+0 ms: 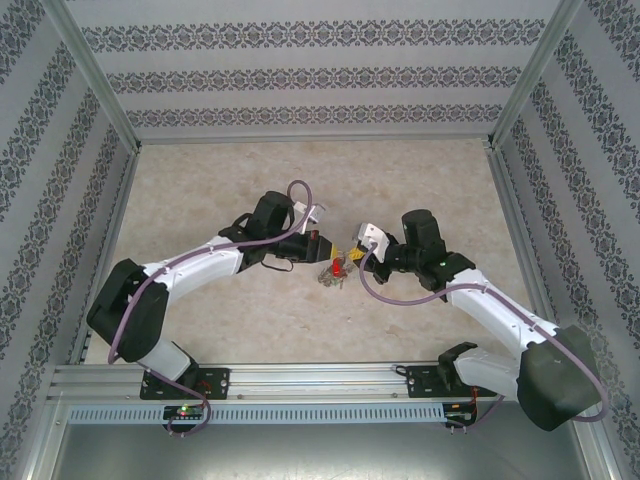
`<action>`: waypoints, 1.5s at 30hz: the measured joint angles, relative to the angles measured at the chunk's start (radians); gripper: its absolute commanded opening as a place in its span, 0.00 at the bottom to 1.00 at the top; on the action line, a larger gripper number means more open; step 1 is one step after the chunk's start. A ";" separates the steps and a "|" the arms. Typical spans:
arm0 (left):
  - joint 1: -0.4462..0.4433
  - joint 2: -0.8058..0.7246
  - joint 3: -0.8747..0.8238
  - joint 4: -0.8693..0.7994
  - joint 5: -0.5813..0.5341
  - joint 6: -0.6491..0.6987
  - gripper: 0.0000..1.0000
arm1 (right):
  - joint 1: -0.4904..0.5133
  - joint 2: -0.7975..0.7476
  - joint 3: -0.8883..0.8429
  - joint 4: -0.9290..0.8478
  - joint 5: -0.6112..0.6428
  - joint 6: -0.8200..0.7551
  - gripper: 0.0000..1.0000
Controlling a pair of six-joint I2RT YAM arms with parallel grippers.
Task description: Put the keys on the keyring
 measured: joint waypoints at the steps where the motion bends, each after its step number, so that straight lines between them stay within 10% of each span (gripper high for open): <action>1: 0.006 0.010 0.006 -0.001 0.022 -0.003 0.00 | 0.000 0.000 0.000 0.002 -0.003 0.001 0.00; 15: 0.068 0.075 0.297 -0.377 0.226 0.131 0.01 | -0.007 -0.007 -0.012 0.003 -0.056 -0.047 0.00; 25: 0.090 0.109 0.306 -0.521 0.177 0.229 0.33 | -0.015 -0.007 -0.017 0.024 -0.076 -0.029 0.00; 34: 0.076 -0.047 0.148 -0.342 0.082 0.288 0.40 | -0.028 -0.006 -0.017 0.046 -0.111 0.003 0.00; 45: 0.039 -0.206 -0.110 0.001 0.056 0.815 0.40 | -0.028 0.024 -0.018 0.090 -0.189 0.018 0.00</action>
